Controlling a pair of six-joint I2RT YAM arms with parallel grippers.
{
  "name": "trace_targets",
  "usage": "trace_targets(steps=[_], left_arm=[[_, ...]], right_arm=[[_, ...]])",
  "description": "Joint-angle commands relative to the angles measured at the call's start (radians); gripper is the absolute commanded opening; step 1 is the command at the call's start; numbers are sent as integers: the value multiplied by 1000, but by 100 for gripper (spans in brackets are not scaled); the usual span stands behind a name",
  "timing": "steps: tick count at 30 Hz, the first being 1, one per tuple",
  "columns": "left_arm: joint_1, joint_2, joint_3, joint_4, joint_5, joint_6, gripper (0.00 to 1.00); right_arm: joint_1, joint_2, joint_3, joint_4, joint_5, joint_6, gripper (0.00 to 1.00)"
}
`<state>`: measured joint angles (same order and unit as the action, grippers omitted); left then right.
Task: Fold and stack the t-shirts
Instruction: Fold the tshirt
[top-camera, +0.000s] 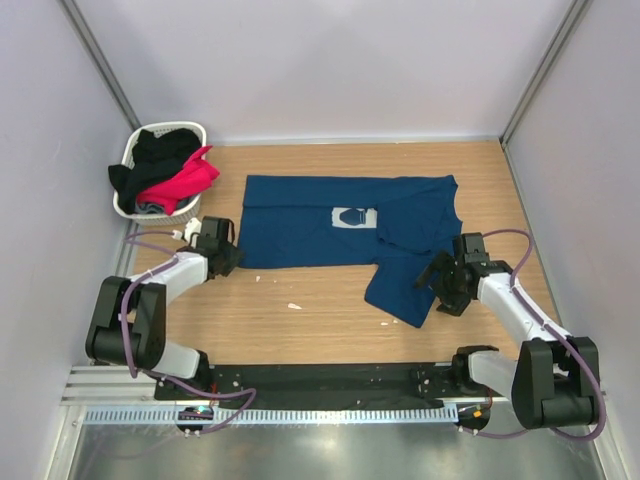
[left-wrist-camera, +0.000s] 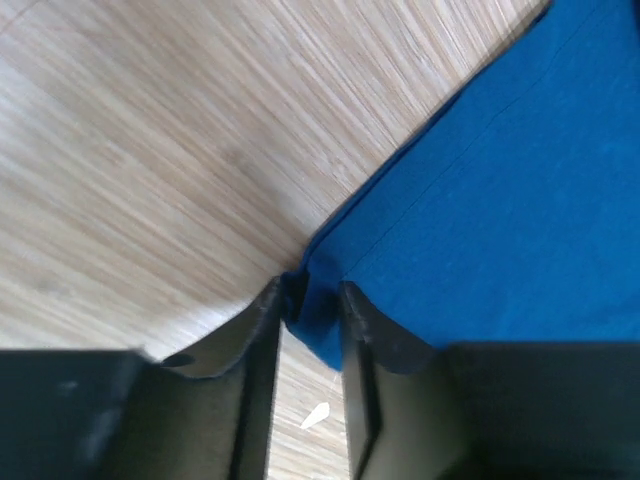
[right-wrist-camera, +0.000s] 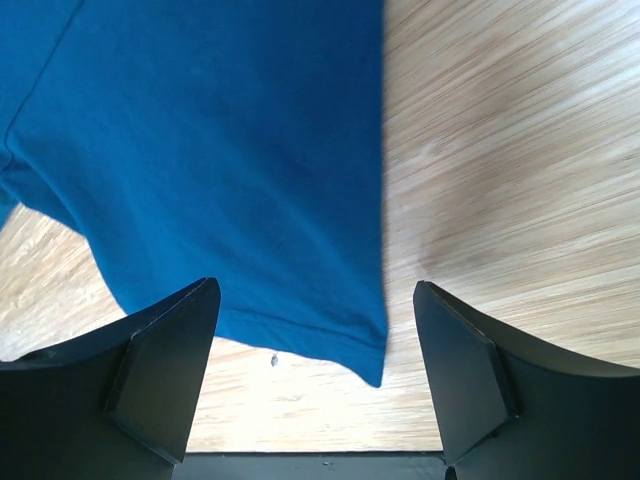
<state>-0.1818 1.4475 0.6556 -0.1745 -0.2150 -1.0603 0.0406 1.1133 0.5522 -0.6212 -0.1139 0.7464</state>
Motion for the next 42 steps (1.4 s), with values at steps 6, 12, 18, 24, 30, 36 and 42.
trace_targets(steps=[6, 12, 18, 24, 30, 36, 42], left_arm=[[2, 39, -4, 14, -24, -10, 3], [2, 39, 3, -17, -37, -7, 0], [1, 47, 4, -29, -29, -9, 0], [1, 28, 1, -34, -26, -10, 0], [1, 30, -4, -43, -35, -13, 0], [1, 27, -13, -49, -26, -10, 0], [2, 21, -20, -51, -26, -7, 0]], right_arm=[[91, 2, 45, -47, 42, 53, 84], [169, -23, 54, -138, 91, 117, 84], [219, -7, 51, -195, 109, 148, 82], [231, -58, 35, -229, 141, 217, 74], [245, -26, 0, -206, 94, 251, 68], [246, -29, 3, -232, 109, 258, 61], [251, -18, -23, -189, 95, 258, 54]])
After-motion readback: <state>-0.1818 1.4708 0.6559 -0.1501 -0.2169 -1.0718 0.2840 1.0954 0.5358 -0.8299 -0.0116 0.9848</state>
